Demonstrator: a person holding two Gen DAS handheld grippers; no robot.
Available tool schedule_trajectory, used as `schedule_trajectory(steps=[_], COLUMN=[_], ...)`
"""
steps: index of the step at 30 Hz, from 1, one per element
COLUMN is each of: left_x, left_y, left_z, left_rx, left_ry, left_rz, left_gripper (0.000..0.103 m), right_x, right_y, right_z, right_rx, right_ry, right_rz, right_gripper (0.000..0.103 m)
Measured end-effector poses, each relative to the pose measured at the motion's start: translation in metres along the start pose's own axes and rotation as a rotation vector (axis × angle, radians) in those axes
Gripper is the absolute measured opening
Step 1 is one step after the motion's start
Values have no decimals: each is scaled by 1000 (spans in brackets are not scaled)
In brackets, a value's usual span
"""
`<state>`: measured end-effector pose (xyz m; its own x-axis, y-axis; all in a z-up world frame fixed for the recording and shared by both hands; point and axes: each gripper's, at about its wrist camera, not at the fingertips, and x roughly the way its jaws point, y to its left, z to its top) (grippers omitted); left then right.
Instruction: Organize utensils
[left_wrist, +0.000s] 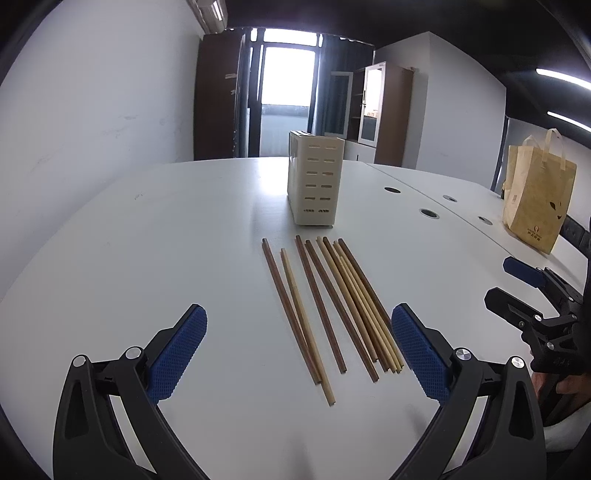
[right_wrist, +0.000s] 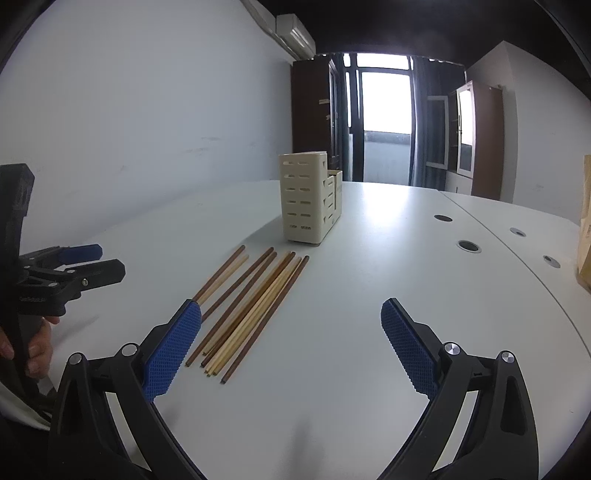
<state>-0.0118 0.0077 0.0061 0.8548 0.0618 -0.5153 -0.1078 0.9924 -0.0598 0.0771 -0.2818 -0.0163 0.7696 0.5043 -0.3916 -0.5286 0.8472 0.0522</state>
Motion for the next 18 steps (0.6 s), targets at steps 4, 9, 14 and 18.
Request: schedule_trajectory(steps=[4, 9, 14, 18], left_x=[3, 2, 4, 7], left_y=[7, 9, 9, 9], left_z=[0, 0, -1, -2], left_rx=[-27, -41, -35, -30], left_ry=[5, -7, 0, 5], left_rz=[-7, -14, -11, -28], left_gripper=[98, 98, 97, 97], right_x=[-1, -3, -1, -1], right_y=[-2, 1, 4, 6], right_z=[0, 0, -2, -1], right_rx=[6, -6, -9, -14], right_ry=[1, -2, 6, 3], right_rz=[-5, -13, 0, -5], right_gripper=[99, 99, 99, 99])
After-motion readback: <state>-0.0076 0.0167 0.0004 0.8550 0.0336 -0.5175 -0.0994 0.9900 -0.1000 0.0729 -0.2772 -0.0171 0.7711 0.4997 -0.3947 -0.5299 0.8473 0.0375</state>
